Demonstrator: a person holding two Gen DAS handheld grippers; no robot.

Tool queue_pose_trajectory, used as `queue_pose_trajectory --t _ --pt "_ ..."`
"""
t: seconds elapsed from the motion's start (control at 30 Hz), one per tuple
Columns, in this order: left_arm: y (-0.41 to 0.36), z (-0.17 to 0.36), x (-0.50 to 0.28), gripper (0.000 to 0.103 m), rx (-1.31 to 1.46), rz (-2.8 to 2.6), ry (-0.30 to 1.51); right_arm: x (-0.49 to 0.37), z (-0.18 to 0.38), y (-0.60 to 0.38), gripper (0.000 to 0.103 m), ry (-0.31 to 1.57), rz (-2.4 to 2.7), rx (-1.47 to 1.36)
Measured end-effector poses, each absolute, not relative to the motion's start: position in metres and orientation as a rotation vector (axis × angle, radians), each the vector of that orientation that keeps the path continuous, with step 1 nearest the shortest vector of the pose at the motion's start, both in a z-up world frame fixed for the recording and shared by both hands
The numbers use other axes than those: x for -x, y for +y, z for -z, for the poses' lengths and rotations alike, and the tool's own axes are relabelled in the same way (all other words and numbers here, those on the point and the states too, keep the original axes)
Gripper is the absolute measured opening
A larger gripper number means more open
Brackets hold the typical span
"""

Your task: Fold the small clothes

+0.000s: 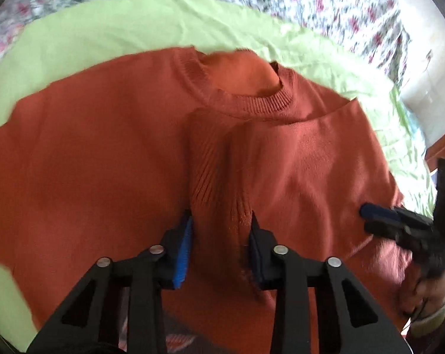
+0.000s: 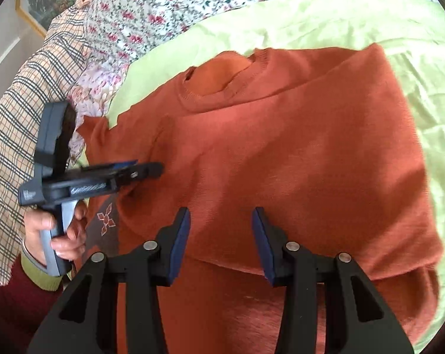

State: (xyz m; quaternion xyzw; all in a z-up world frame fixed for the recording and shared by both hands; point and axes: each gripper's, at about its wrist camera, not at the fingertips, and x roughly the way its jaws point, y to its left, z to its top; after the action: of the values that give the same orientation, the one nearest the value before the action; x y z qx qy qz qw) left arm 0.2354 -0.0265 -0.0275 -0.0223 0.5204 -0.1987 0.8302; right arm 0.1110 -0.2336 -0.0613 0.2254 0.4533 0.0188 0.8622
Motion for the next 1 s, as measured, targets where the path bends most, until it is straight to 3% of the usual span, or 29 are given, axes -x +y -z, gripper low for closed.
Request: queue_pose_trajectory --t 0.23,0.27,0.33,0.47,0.57,0.63,0.83,0.87,0.93,1.0 --pt "0.026 0.040 -0.212 0.036 0.174 0.421 1.091 -0.103 0.064 -0.242 0.045 0.942 -0.027 -0.485" --pt "0.028 0.039 -0.213 0.039 0.192 0.426 1.087 -0.103 0.064 -0.241 0.045 0.940 -0.023 -0.483" --pt "0.029 0.035 -0.220 0.063 0.230 0.436 1.069 -0.102 0.063 -0.240 0.045 0.938 -0.017 -0.486" --pt "0.033 0.036 -0.242 0.066 0.294 0.421 1.048 -0.098 0.058 -0.241 0.045 0.934 -0.012 -0.497" --pt "0.037 0.047 -0.261 0.051 0.366 0.418 1.051 -0.091 0.051 -0.244 0.046 0.927 0.005 -0.491" --pt "0.044 0.048 -0.265 0.011 0.376 0.413 1.035 -0.086 0.045 -0.249 0.046 0.913 0.026 -0.485" --pt "0.063 0.036 -0.235 0.010 0.356 0.505 0.937 -0.071 0.030 -0.272 0.046 0.851 0.091 -0.499" --pt "0.064 0.038 -0.235 0.013 0.353 0.529 0.955 -0.069 0.028 -0.276 0.046 0.837 0.101 -0.506" --pt "0.067 0.045 -0.243 0.036 0.349 0.575 1.024 -0.068 0.026 -0.281 0.046 0.823 0.116 -0.510" --pt "0.064 0.048 -0.256 0.046 0.332 0.599 1.056 -0.071 0.027 -0.288 0.046 0.827 0.133 -0.513"
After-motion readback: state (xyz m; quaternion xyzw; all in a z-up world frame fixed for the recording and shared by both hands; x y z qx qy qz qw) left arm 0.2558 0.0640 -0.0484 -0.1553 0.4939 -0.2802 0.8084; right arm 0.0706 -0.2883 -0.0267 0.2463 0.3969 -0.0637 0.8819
